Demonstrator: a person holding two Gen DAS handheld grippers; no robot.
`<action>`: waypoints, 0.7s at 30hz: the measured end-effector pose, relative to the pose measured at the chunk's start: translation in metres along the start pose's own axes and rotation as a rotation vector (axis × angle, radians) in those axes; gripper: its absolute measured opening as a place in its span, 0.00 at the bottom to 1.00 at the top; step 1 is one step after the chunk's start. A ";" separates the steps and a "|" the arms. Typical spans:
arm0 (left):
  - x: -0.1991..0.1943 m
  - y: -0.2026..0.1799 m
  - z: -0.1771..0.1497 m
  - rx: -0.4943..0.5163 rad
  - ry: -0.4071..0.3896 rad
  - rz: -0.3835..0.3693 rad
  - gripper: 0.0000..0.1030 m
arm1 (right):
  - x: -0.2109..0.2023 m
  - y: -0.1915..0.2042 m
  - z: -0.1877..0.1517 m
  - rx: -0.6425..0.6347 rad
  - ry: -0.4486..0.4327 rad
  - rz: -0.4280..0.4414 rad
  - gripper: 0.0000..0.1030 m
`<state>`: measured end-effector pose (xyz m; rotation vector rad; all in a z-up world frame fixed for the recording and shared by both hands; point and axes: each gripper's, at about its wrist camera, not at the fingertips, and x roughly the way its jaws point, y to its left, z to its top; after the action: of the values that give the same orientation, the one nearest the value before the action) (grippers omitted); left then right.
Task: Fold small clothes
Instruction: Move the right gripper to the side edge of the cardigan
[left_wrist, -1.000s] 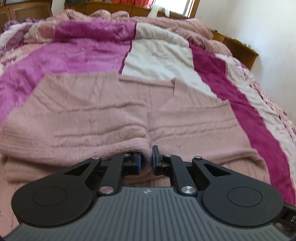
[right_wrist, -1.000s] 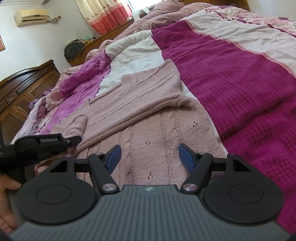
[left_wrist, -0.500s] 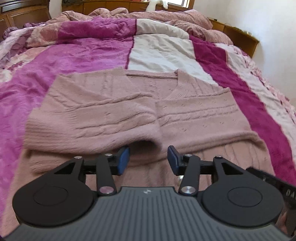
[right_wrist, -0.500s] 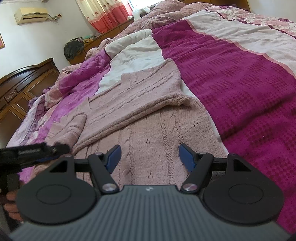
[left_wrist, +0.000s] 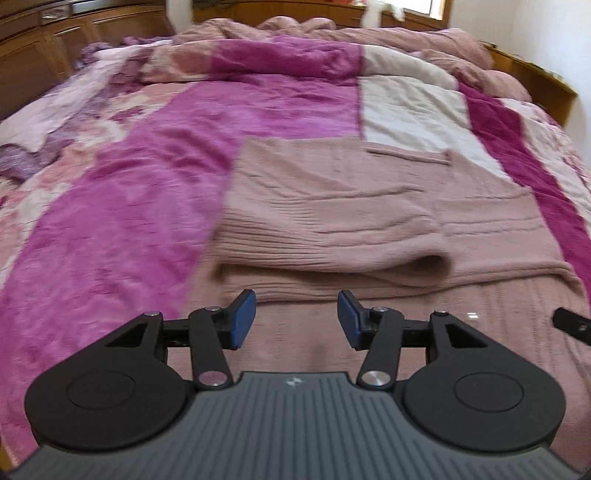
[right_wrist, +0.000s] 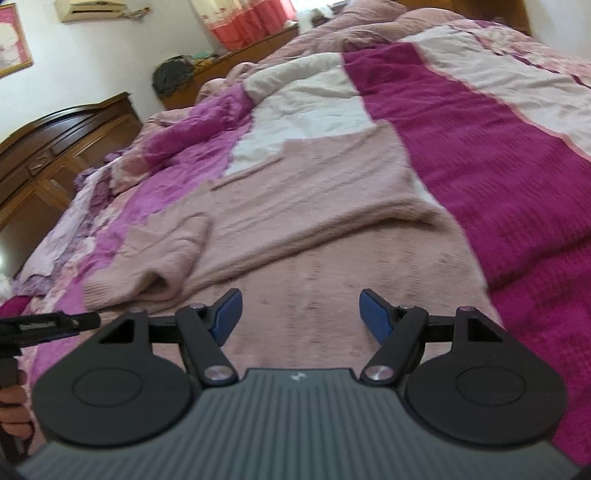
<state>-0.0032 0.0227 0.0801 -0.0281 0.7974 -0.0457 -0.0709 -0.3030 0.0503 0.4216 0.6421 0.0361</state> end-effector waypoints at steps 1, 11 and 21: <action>-0.001 0.005 0.001 -0.006 0.001 0.014 0.55 | 0.000 0.007 0.002 -0.014 -0.001 0.014 0.71; -0.002 0.043 -0.003 -0.064 0.027 0.117 0.56 | 0.021 0.089 0.022 -0.185 0.013 0.155 0.71; -0.001 0.084 -0.013 -0.129 0.058 0.185 0.56 | 0.073 0.197 0.010 -0.406 0.094 0.324 0.70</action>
<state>-0.0110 0.1068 0.0683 -0.0754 0.8577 0.1805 0.0123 -0.1150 0.0932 0.1269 0.6349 0.4890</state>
